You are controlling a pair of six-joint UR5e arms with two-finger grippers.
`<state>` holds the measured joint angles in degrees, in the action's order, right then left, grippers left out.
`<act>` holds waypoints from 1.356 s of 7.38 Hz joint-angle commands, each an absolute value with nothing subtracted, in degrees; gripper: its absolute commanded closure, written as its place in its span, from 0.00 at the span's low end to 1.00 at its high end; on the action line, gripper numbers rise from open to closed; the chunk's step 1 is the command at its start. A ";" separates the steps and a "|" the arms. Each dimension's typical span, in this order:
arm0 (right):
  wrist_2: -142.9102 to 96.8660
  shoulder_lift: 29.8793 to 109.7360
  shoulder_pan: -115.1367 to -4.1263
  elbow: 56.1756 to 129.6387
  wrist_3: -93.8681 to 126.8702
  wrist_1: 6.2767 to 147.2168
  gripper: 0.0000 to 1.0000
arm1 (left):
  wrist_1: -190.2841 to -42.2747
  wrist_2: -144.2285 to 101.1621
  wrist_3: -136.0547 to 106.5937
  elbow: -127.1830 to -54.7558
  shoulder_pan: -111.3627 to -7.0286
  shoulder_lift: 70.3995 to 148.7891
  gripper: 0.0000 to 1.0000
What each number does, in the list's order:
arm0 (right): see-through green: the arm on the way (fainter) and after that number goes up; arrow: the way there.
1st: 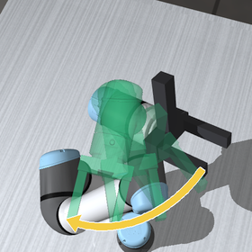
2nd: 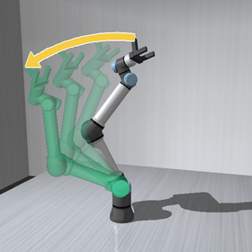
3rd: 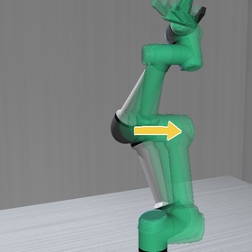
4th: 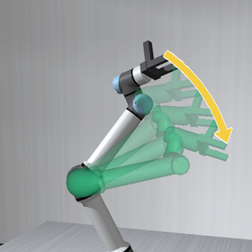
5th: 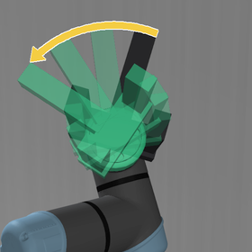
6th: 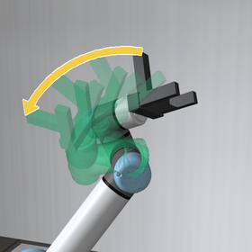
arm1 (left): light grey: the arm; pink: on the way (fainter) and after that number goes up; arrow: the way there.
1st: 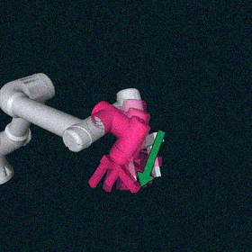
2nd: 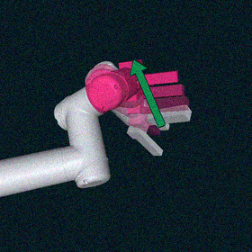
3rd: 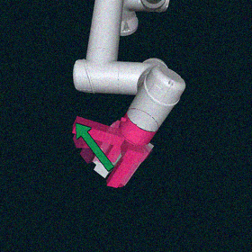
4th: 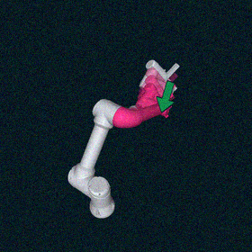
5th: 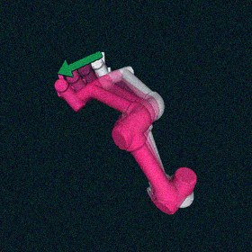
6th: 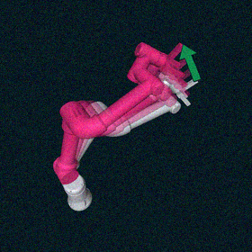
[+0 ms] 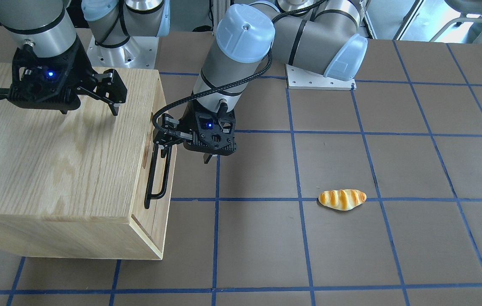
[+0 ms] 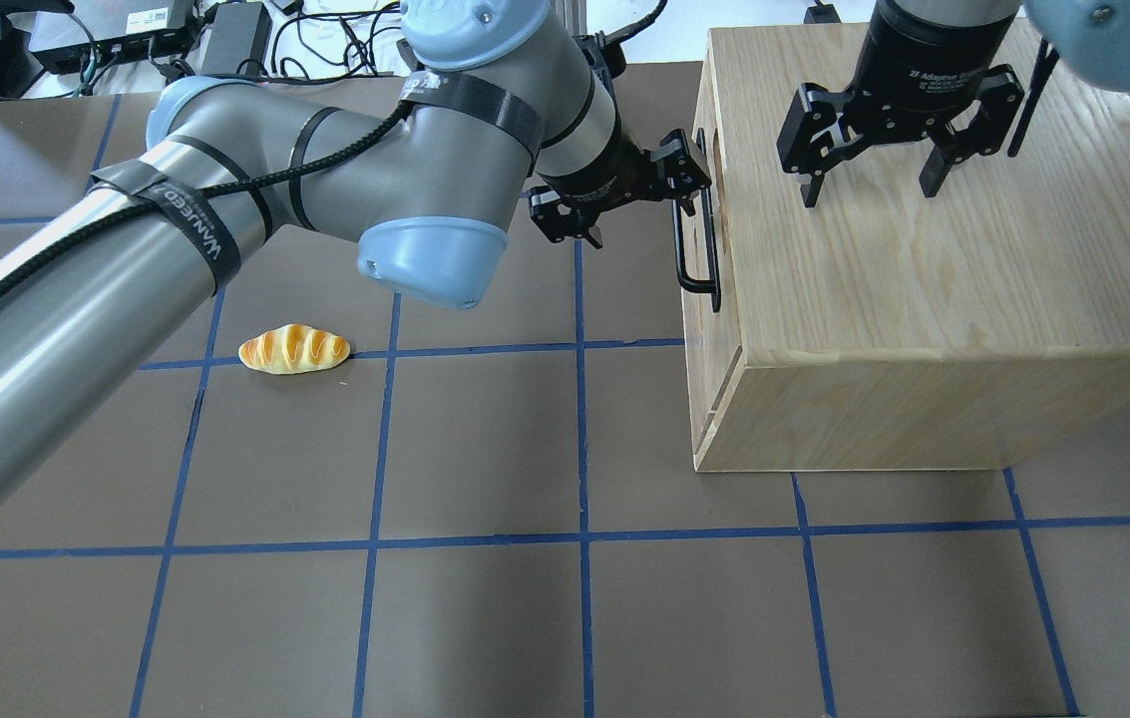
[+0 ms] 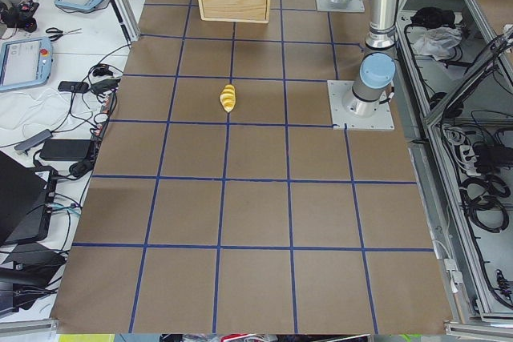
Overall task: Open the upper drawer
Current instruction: 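Hook the left gripper around the black drawer handle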
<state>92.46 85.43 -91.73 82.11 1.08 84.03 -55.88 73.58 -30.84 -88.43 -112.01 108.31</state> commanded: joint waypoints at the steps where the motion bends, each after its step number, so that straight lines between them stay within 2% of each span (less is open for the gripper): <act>1: 92.46 85.43 -91.76 82.09 1.05 84.02 0.00 | -55.81 73.56 -31.20 -88.33 -112.41 108.81 0.00; 10: 92.46 85.43 -91.67 82.09 1.14 84.02 0.00 | -57.13 74.18 -30.32 -88.42 -112.41 109.77 0.00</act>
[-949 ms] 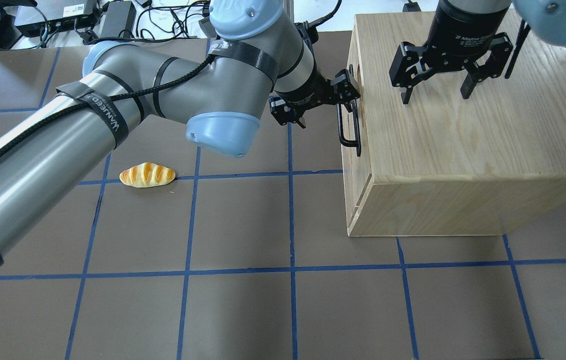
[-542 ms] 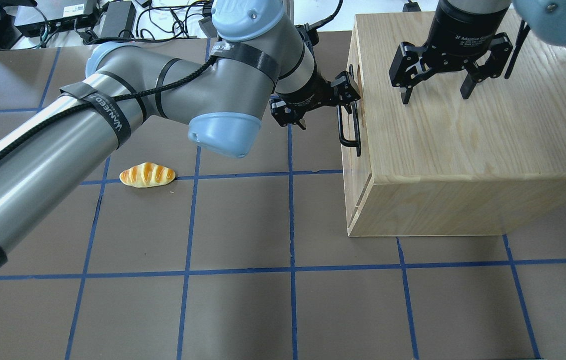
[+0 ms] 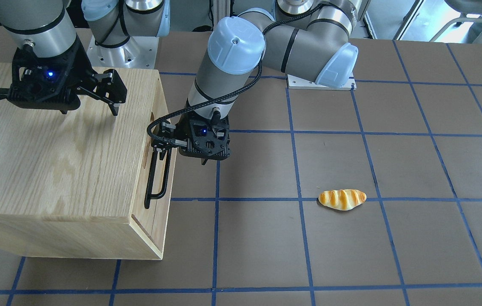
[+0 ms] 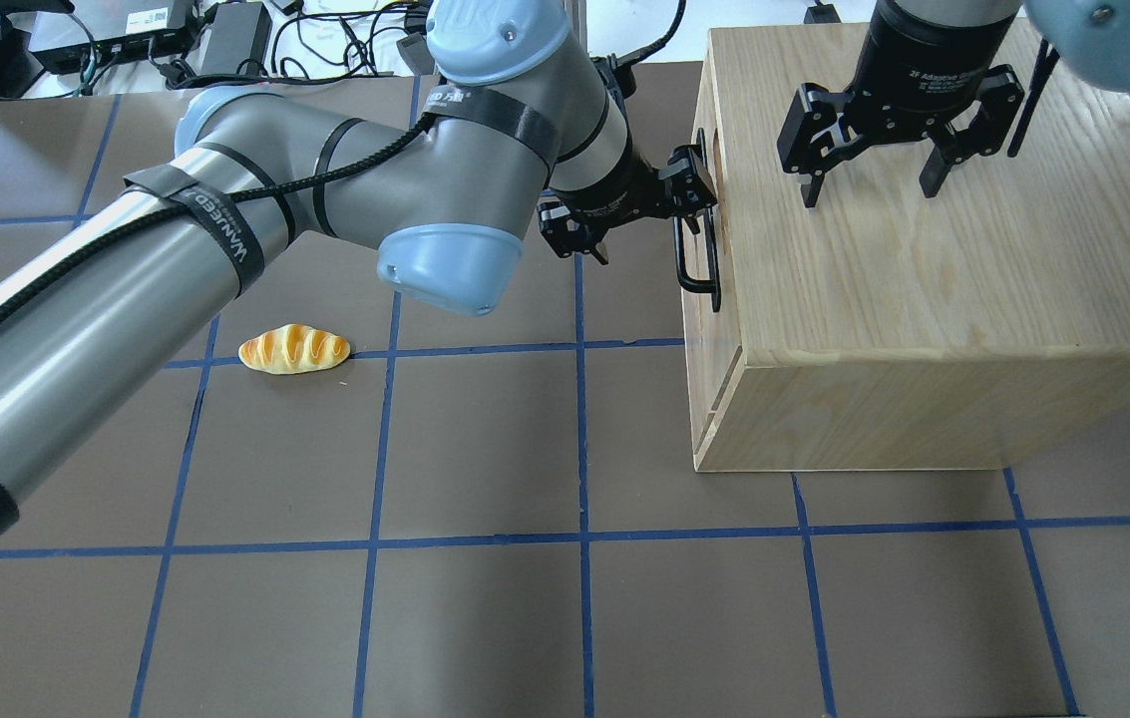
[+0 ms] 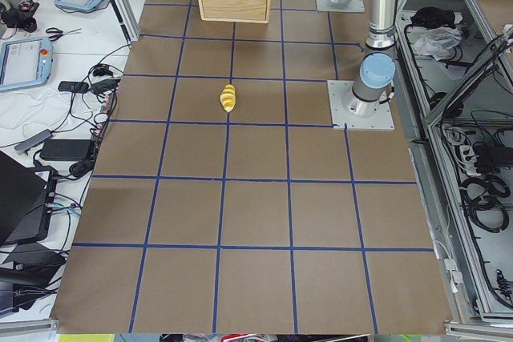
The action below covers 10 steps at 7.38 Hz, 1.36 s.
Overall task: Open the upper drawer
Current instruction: 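Hook the left gripper around the black drawer handle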
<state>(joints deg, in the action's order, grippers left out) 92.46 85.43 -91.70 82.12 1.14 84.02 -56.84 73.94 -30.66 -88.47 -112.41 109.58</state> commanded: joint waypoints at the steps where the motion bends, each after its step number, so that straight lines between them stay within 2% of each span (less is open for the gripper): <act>1: 92.46 85.43 -91.76 82.09 1.06 84.02 0.00 | -57.22 74.35 -30.24 -88.42 -112.33 109.86 0.00; 10: 92.46 85.43 -91.76 82.09 1.14 84.02 0.00 | -62.75 78.84 -28.56 -87.36 -111.62 107.67 0.00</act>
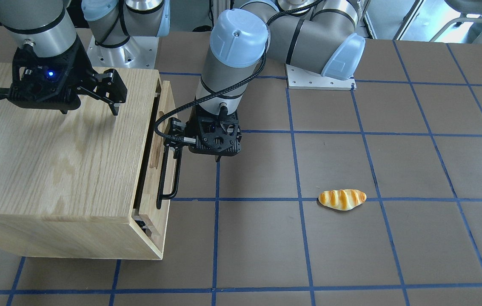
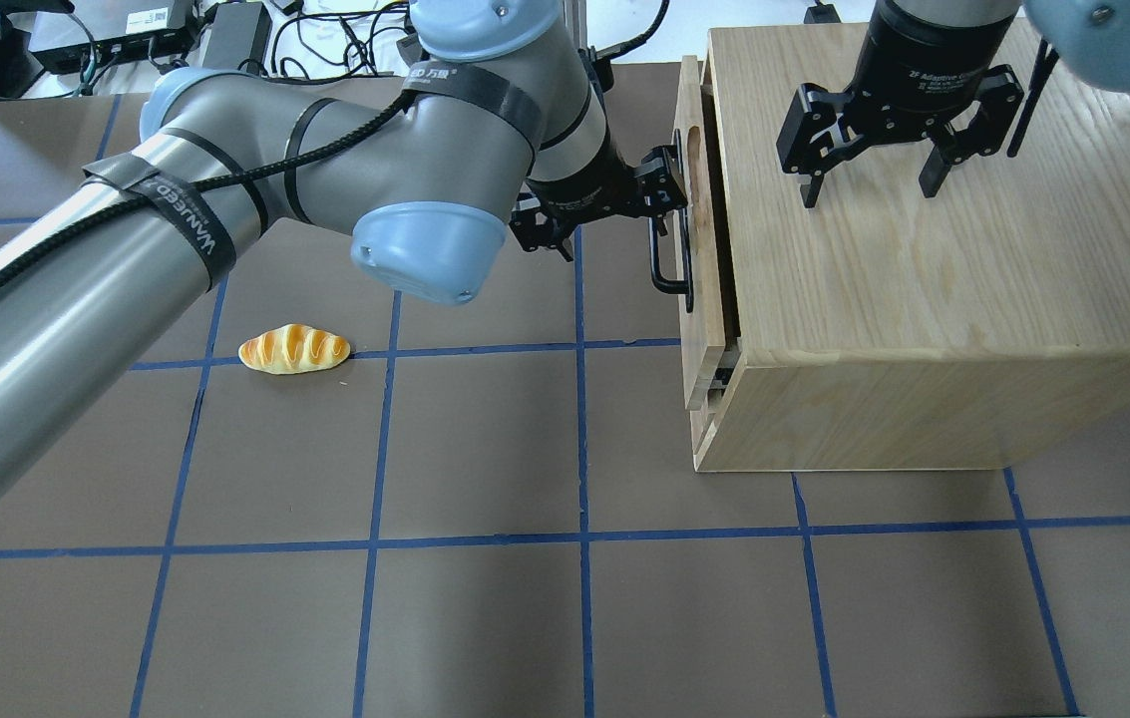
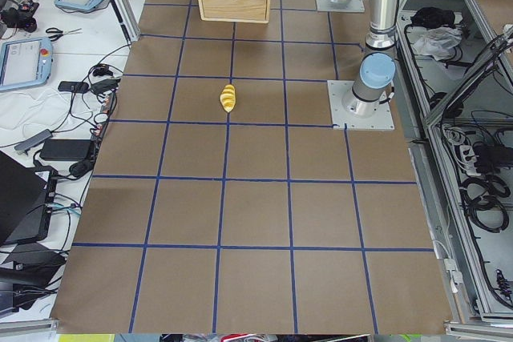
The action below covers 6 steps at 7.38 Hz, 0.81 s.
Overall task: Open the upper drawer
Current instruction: 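Pull the drawer handle outward with the left gripper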
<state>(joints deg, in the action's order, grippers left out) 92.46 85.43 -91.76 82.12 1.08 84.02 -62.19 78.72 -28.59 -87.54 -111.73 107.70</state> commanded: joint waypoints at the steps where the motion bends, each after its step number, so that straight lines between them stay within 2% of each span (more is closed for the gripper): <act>1: 92.46 85.43 -91.76 82.09 1.06 84.02 0.00 | -63.97 78.92 -28.65 -87.28 -111.62 107.67 0.00; 6: 92.46 85.43 -91.76 82.09 1.05 84.02 0.00 | -65.65 82.52 -27.51 -87.36 -110.48 107.49 0.00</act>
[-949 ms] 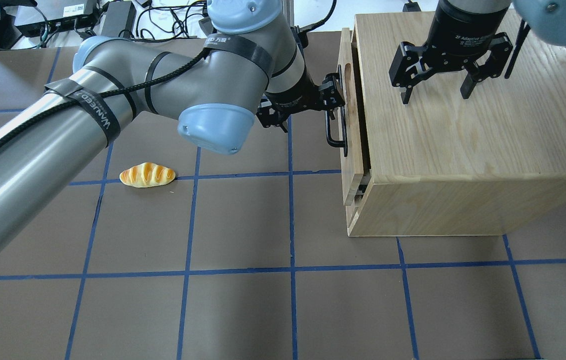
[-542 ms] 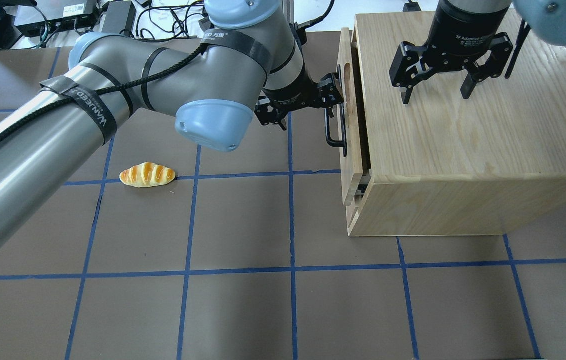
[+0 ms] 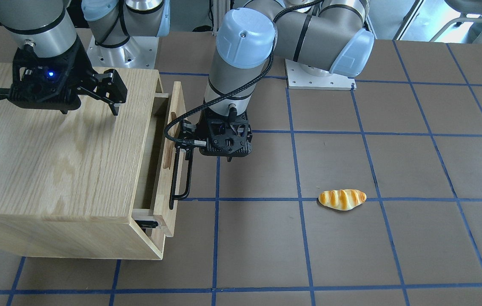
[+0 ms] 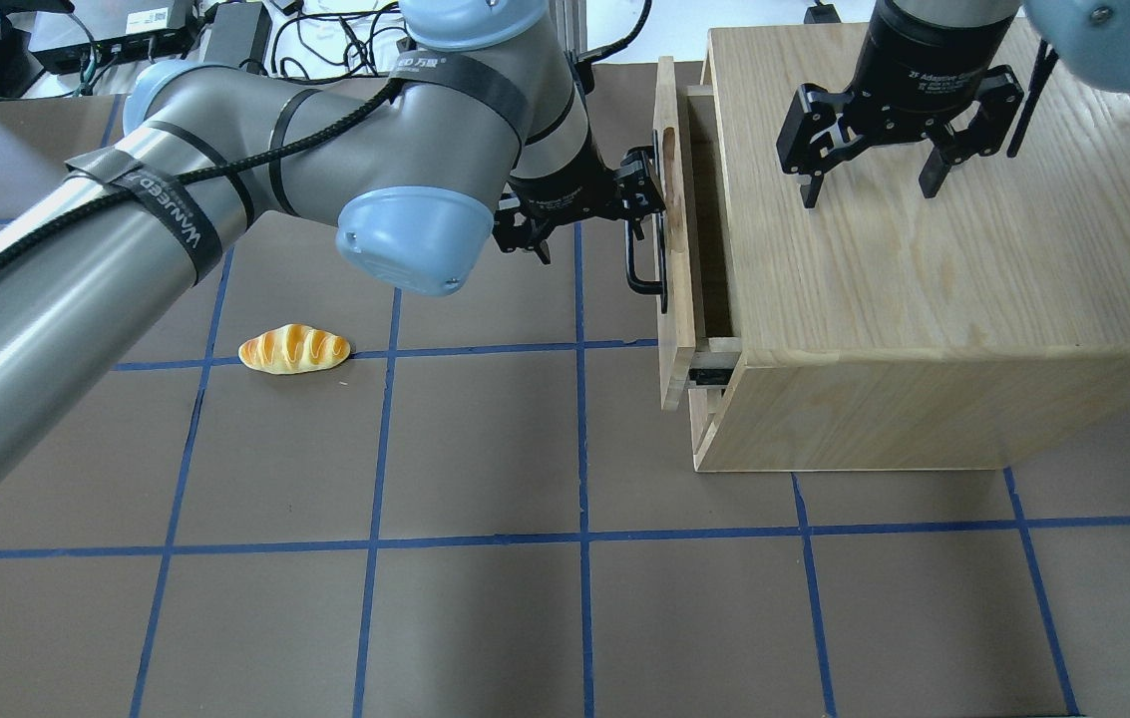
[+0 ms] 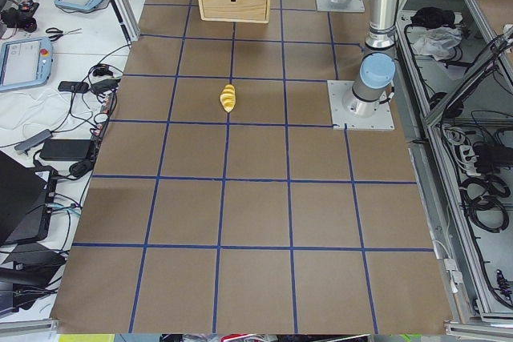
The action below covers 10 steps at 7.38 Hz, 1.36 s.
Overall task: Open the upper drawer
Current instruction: 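Pull the drawer handle outward with the left gripper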
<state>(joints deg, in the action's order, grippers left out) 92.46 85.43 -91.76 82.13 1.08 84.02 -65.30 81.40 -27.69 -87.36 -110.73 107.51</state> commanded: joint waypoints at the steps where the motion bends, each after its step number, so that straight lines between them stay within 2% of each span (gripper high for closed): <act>1: 92.46 85.43 -91.76 82.09 1.14 84.02 0.00 | -67.13 82.96 -27.42 -87.36 -109.43 107.32 0.00; 10: 92.46 85.43 -91.76 82.09 1.06 84.02 0.00 | -72.77 83.41 -22.85 -87.45 -105.56 104.86 0.00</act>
<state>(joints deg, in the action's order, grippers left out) 92.46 85.43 -91.76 82.13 1.11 84.02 -72.05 83.39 -23.64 -87.41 -106.19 105.31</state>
